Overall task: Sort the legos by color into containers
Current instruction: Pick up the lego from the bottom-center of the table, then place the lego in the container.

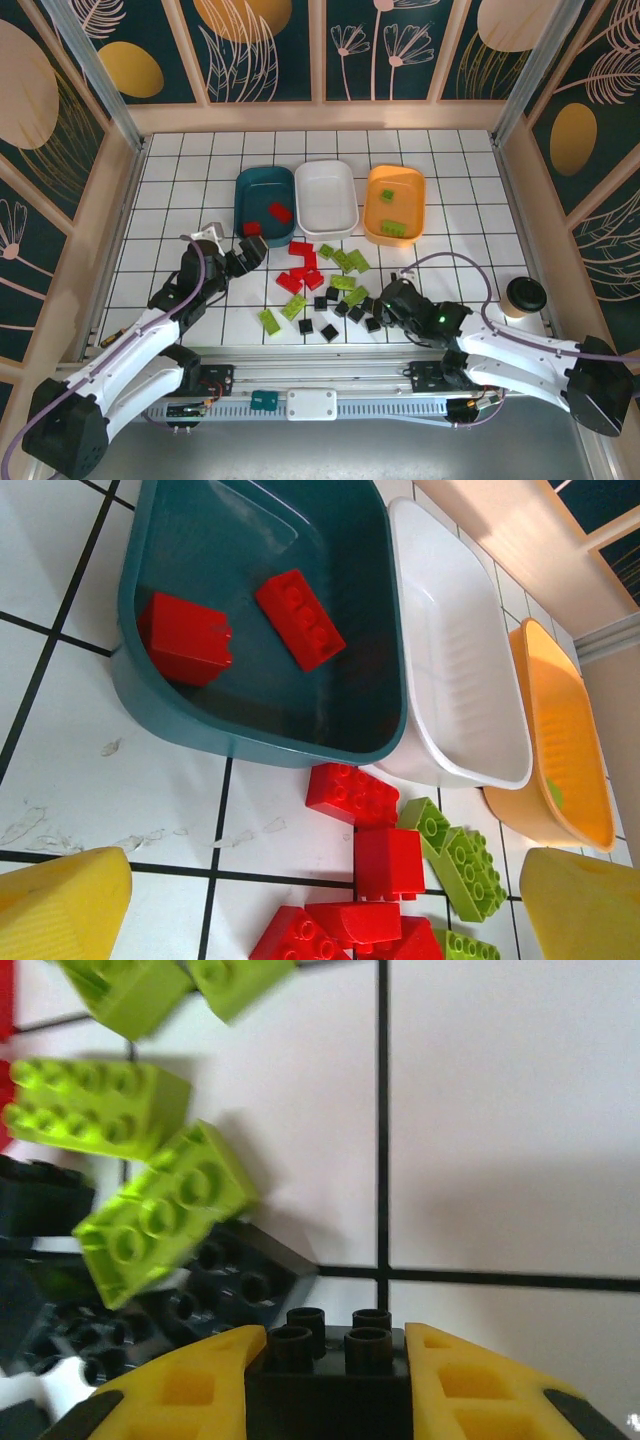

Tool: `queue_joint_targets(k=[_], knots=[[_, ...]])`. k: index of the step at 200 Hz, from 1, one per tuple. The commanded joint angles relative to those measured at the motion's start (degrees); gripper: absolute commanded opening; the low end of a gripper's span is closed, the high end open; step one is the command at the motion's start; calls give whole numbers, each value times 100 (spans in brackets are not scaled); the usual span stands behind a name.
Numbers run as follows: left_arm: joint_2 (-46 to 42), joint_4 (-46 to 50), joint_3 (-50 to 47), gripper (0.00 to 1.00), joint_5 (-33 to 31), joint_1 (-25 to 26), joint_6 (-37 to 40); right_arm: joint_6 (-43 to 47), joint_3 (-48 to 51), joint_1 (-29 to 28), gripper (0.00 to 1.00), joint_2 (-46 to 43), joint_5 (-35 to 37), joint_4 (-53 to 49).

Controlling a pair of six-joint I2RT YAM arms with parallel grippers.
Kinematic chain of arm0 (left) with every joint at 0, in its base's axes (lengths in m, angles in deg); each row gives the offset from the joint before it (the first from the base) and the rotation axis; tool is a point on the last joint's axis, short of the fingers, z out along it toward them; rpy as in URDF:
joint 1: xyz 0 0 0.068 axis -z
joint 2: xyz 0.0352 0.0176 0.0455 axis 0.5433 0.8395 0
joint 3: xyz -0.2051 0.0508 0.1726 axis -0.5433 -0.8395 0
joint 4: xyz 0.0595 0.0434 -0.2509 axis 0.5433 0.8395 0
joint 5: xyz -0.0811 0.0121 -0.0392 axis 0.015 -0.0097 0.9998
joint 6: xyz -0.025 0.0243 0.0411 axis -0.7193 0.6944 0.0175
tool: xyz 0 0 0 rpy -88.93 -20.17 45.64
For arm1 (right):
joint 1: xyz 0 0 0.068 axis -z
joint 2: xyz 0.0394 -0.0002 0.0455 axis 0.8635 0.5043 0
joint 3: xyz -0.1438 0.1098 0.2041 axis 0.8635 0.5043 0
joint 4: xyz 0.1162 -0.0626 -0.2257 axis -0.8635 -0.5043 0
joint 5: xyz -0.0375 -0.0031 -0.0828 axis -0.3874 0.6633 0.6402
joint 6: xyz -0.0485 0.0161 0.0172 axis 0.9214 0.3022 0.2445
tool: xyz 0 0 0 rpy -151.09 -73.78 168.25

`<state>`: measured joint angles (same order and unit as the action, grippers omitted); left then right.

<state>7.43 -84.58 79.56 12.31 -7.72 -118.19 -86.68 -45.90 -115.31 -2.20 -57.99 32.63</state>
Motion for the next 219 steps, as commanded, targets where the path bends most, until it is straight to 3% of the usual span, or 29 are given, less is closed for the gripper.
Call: queue_joint_targets(k=[1, 28, 49, 82, 109, 129, 141, 161, 192, 219], knots=[[-211, 273, 112, 99, -66, 39, -14, 744, -836, 73, 17, 131, 387, 241], [-398, 448, 22, 99, -131, 41, -12, 1697, -1766, 866, 15, 1301, -517, 1279], [-504, 531, -76, 99, -124, 34, -20, 2310, -2732, 1152, 15, 2574, -636, 1830], [-553, 663, -167, 98, 13, 43, -55, 2874, -4503, 1537, 16, 4741, -797, 1863], [-577, 733, -268, 98, 71, 32, -77, 2952, -5602, 1787, 18, 5961, -928, 1697], [-605, 730, -349, 98, 104, 39, -106, 2956, -6148, 1884, 29, 6545, -1027, 1614], [-612, 739, -371, 98, 109, 38, -106, 2977, -6409, 1915, 44, 6741, -1086, 1558], [-624, 765, -363, 99, 123, 35, -82, 3048, -6579, 1920, 56, 6761, -1117, 1533], [-639, 808, -354, 99, 116, 37, -49, 3016, -6058, 1891, 58, 5981, -1091, 1572], [-692, 864, -338, 99, 79, 36, -16, 2766, -4694, 1675, 58, 4774, -950, 1660]])
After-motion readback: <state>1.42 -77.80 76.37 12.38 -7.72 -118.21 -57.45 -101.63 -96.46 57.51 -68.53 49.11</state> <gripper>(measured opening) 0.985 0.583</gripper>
